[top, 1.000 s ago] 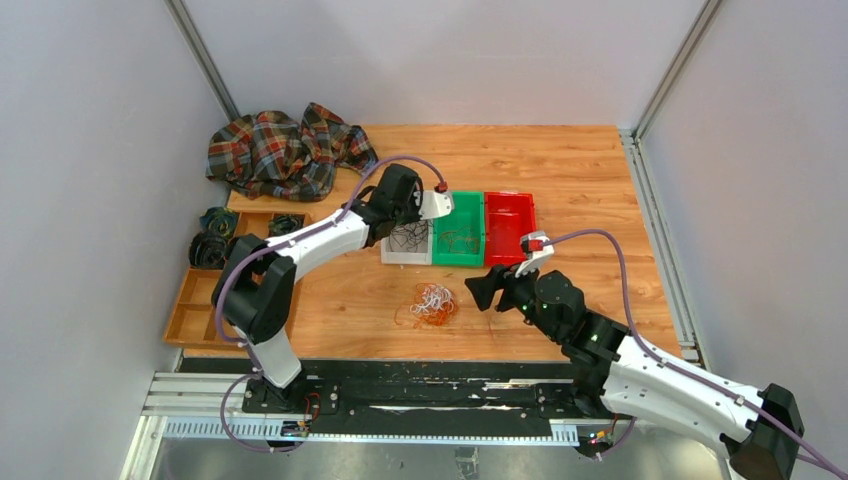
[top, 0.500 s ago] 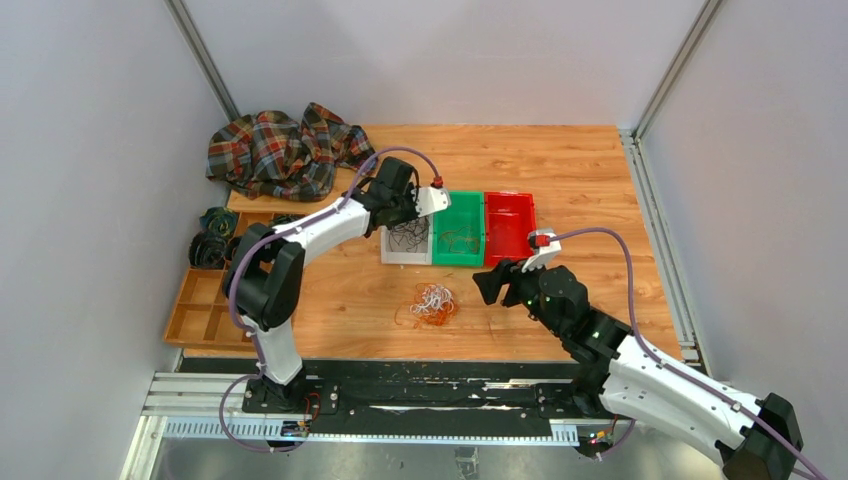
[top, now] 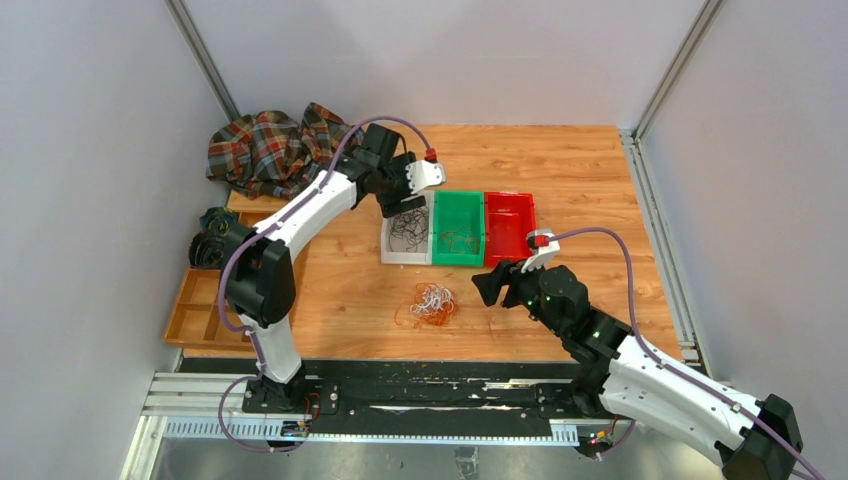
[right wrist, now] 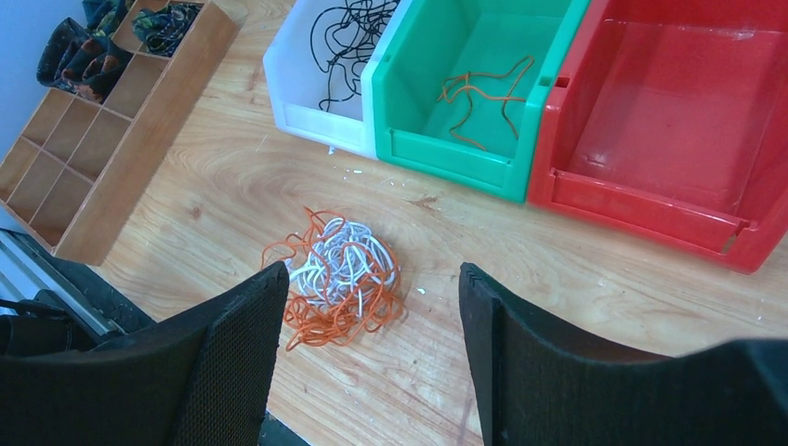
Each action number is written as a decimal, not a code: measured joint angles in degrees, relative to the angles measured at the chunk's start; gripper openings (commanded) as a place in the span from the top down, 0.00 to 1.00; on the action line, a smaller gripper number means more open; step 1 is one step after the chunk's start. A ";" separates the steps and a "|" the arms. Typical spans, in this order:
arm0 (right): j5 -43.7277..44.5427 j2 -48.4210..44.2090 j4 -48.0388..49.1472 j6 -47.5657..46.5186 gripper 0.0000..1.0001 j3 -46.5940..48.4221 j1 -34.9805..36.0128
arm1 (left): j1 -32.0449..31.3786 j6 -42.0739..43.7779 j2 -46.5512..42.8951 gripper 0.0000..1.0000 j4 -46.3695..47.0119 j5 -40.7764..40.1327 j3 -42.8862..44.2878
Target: Untangle the cables
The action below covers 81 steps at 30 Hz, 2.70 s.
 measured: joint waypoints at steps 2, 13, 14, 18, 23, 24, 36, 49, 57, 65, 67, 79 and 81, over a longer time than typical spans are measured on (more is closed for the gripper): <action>-0.04 -0.07 -0.15 0.00 0.33 0.00 0.00 | 0.04 0.22 0.00 0.27 -2.16 1.92 2.16; -0.24 -0.11 -0.83 0.22 0.36 0.00 0.00 | -2.25 -4.52 0.15 0.60 -0.85 5.05 -4.28; -0.26 -0.11 -0.87 0.22 0.36 0.00 0.00 | -2.49 -5.40 0.31 0.62 1.16 4.09 -5.79; -0.37 0.00 -1.05 0.46 0.37 0.00 0.00 | -2.93 -6.93 1.86 0.60 9.38 -1.53 -9.73; -0.42 0.04 -1.09 0.44 0.35 0.00 0.00 | -2.49 -7.19 3.76 0.30 13.46 -6.38 -10.88; -0.46 0.07 -1.11 0.42 0.35 0.00 0.00 | -2.34 -7.43 3.56 0.23 13.35 -6.43 -11.02; -0.83 1.07 -2.54 0.42 0.34 0.24 0.00 | -2.23 -6.10 -15.06 0.04 -0.44 2.91 -9.62; -0.52 -0.85 -6.25 0.39 0.42 1.97 0.00 | -9.51 -14.93 -17.55 0.20 -5.25 19.23 -24.06; -0.15 -2.01 -7.15 0.35 0.44 1.97 -0.07 | -9.38 -13.49 -11.98 0.26 0.50 21.27 -24.46; -0.17 -1.95 -7.54 -0.17 0.46 1.97 -0.33 | -9.38 -7.45 -6.25 0.35 1.14 21.24 -24.02; -0.20 -2.01 -7.54 -0.28 0.47 1.97 -0.33 | -9.38 -6.62 -5.75 0.40 1.44 20.94 -23.87; 0.17 -0.92 -8.33 -1.18 0.42 2.45 -0.83 | -9.38 -4.98 -5.25 0.88 0.76 22.53 -22.34; 0.70 -0.22 -9.20 -1.57 0.41 3.48 -1.49 | -9.38 -4.94 -5.29 0.89 0.02 22.95 -22.05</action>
